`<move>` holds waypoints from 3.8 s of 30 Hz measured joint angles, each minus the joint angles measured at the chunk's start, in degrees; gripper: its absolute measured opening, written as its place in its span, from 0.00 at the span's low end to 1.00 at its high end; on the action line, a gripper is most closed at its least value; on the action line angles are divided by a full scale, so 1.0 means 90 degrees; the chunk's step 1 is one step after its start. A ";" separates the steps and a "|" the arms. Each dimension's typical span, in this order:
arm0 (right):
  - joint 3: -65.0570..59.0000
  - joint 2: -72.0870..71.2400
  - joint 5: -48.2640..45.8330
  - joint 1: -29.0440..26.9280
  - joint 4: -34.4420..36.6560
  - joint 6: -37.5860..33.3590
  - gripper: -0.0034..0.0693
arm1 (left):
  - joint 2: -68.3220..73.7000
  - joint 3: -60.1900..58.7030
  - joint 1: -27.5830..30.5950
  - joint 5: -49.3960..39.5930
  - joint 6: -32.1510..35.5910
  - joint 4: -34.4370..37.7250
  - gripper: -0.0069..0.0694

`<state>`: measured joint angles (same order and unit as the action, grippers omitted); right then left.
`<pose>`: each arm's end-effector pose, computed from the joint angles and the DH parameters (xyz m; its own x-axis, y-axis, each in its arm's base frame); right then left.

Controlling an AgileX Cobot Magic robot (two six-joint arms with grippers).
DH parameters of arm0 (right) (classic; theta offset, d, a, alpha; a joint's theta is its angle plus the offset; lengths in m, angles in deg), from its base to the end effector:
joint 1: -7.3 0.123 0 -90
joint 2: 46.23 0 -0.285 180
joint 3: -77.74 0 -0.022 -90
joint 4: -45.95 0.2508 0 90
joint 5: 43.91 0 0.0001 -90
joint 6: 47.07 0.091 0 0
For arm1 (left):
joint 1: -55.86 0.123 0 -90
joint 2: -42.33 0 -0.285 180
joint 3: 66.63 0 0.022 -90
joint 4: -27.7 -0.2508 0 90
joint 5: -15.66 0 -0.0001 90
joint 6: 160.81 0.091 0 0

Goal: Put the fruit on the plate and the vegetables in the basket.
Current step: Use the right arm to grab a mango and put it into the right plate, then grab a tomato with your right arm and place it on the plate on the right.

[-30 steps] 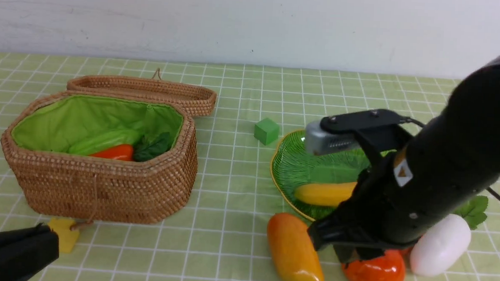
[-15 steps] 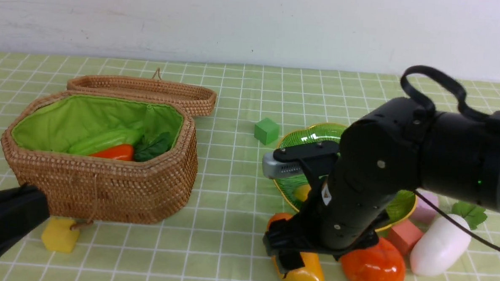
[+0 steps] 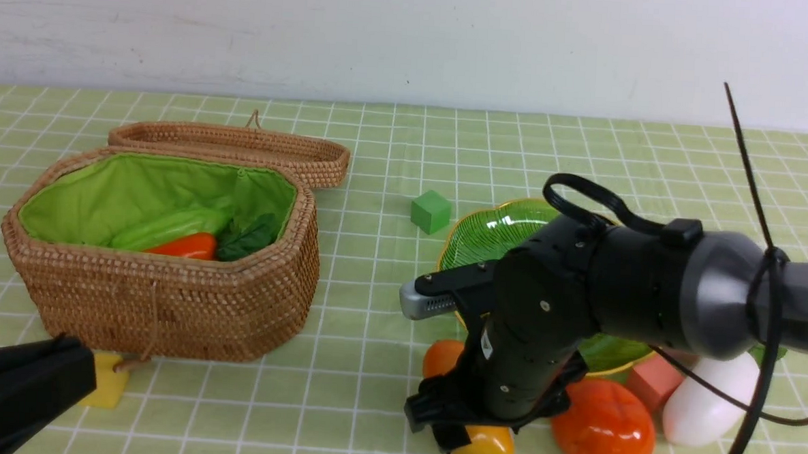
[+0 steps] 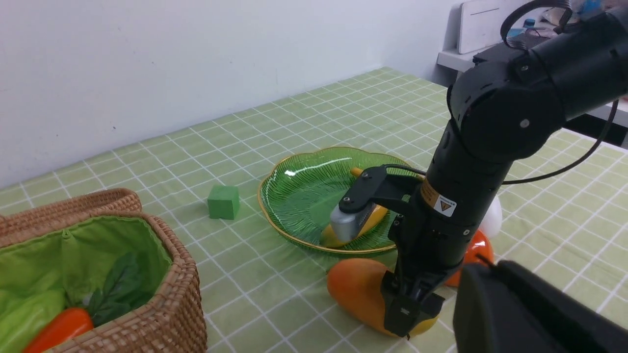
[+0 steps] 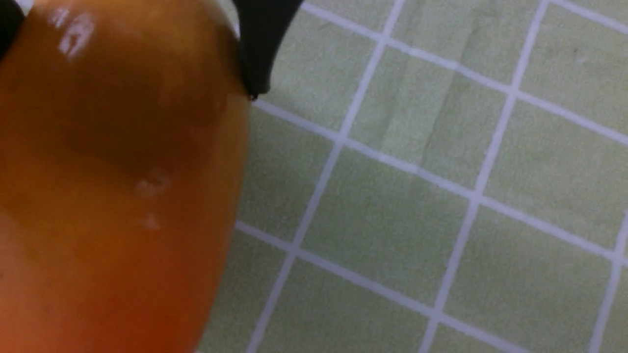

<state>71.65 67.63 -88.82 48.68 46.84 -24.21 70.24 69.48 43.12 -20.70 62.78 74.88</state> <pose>0.2749 0.2435 0.1896 -0.9286 -0.2869 -0.2354 -0.3195 0.9407 0.1138 0.0503 -0.0520 0.3436 -0.1140 0.0676 -0.9912 0.6240 0.7812 -0.0185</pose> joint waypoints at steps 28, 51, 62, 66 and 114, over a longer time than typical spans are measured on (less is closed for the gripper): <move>0.1849 -0.0702 -0.0068 -0.1826 0.0465 -0.1298 0.79 | 0.0000 -0.0007 0.0000 -0.0053 0.0000 -0.0040 0.07; 0.1904 0.0216 0.0001 -0.2252 -0.0029 -0.1320 0.90 | 0.0000 -0.0007 0.0000 -0.0053 0.0024 -0.0053 0.07; 0.1529 -0.1715 -0.2758 -0.2252 0.0171 -0.1478 0.33 | 0.0000 -0.0007 0.0000 -0.0417 0.0024 -0.0053 0.07; 0.0253 -0.2512 -0.2811 -0.2252 0.0350 -0.1478 0.21 | 0.0000 -0.0007 0.0000 -0.0528 0.0024 -0.0054 0.07; -0.0497 -0.0545 -0.1368 -0.0525 -0.1526 -0.0673 0.93 | 0.0000 -0.0012 0.0000 -0.0417 0.0024 -0.0059 0.08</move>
<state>67.18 62.73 -101.13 43.96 33.10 -30.27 70.24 69.38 43.12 -24.45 63.00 74.35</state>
